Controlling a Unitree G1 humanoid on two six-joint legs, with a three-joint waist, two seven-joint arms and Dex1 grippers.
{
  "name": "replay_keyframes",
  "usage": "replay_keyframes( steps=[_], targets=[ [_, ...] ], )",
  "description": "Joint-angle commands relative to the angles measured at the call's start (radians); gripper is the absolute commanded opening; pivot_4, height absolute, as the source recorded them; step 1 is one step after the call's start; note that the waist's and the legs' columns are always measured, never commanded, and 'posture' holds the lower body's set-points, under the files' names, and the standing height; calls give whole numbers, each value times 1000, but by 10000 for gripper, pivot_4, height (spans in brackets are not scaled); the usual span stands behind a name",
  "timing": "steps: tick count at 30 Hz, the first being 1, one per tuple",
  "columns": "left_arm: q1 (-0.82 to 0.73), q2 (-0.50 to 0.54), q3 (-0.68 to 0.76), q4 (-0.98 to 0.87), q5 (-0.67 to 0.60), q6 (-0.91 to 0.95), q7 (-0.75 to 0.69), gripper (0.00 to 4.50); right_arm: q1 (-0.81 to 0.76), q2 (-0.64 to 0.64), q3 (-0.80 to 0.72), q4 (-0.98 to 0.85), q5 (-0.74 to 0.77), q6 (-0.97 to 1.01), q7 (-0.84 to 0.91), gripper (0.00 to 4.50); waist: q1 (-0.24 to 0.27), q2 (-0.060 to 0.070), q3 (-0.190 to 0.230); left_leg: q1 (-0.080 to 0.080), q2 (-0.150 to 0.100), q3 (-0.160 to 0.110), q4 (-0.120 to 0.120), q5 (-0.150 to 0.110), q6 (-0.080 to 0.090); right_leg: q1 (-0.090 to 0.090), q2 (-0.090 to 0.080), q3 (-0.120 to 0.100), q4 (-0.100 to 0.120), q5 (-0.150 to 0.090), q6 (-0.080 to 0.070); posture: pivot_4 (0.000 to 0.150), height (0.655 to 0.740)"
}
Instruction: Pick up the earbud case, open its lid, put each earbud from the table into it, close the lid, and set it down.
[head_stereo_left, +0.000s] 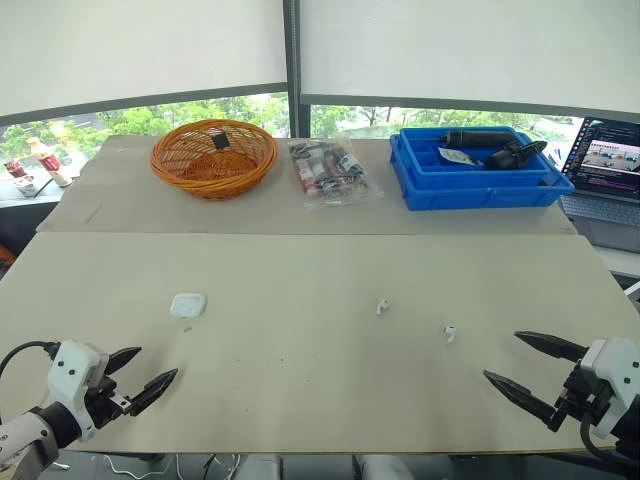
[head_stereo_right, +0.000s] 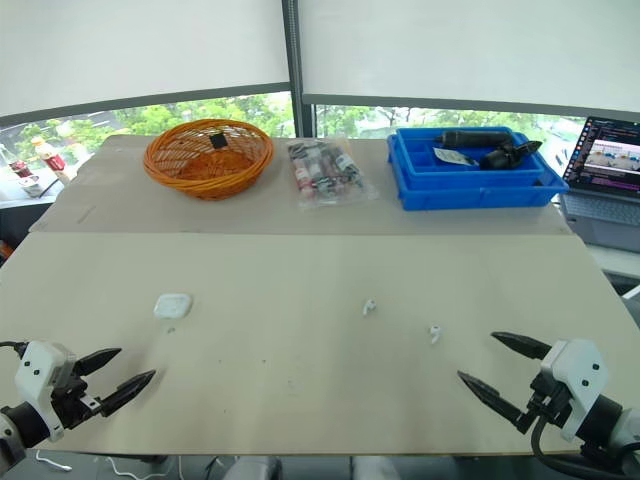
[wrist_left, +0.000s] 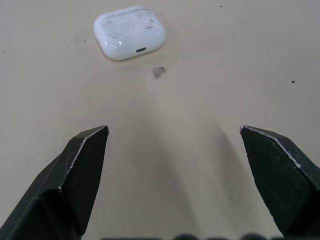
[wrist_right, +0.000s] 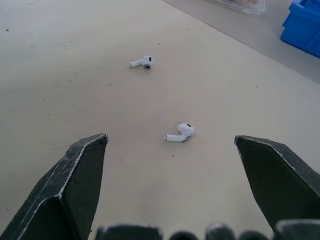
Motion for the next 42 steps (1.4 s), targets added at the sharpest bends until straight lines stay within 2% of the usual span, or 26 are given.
replay_keyframes(
  steps=[1, 8, 17, 21, 24, 29, 33, 38, 42],
  targets=[
    [-10, 1, 3, 7, -9, -12, -3, 44527, 5, 6, -34, 11, 6, -26, 3, 45000, 0, 0, 0, 0, 0, 0, 0, 0, 0, 0, 0, 0, 0, 0, 0, 1500, 7329],
    [-22, -6, 3, 37, 2, -22, 15, 44527, 4, 11, -51, 76, -6, -64, 4, 45000, -1, 0, 0, 0, 0, 0, 0, 0, 0, 0, 0, 0, -1, 0, 0, 1500, 7329],
    [-46, -10, 15, 126, 61, -173, 26, 44527, -15, 4, -60, 96, -13, -68, -21, 45000, 0, 0, 0, 0, 0, 0, 0, 0, 0, 0, 0, 0, 0, 0, 0, 1500, 7329],
    [-33, -35, 20, 115, 14, -222, -19, 44527, -11, -2, -63, 96, -15, -66, -9, 45000, 0, 0, 0, 0, 0, 0, 0, 0, 0, 0, 0, 0, -1, 0, 0, 1500, 7329],
    [-13, -72, 18, 65, -10, -212, 8, 44527, 3, -9, -67, 92, 4, -56, 23, 45000, 0, 0, 0, 0, 0, 0, 0, 0, 0, 0, 0, 0, -1, 0, 0, 1500, 7329],
    [43, -134, -36, -56, 8, -125, 110, 44527, 10, -20, -64, 76, -16, -60, 30, 45000, 0, 0, 0, 0, 0, 0, 0, 0, 0, 0, 0, 0, -1, 0, 0, 1500, 7329],
    [12, -172, -103, -132, 36, -52, 223, 44527, -29, -38, -20, 8, -5, -40, 34, 45000, 0, 0, 0, 0, 0, 0, 0, 0, 0, 1, 0, 0, -1, 0, 0, 1500, 7329],
    [-69, -269, -180, -181, 110, -50, 384, 44527, -157, -80, 83, -122, 30, 51, -4, 45000, -1, 0, 0, 0, 0, 0, 0, 0, 0, 2, 0, 0, 0, 0, 0, 1500, 7329],
    [-139, -341, -203, -151, 152, -38, 499, 44527, -305, -137, 189, -194, 78, 224, -73, 45000, 0, 0, 0, 0, -1, -1, 0, 0, 0, 1, 0, 0, 0, 0, 0, 1500, 7329]
  ],
)
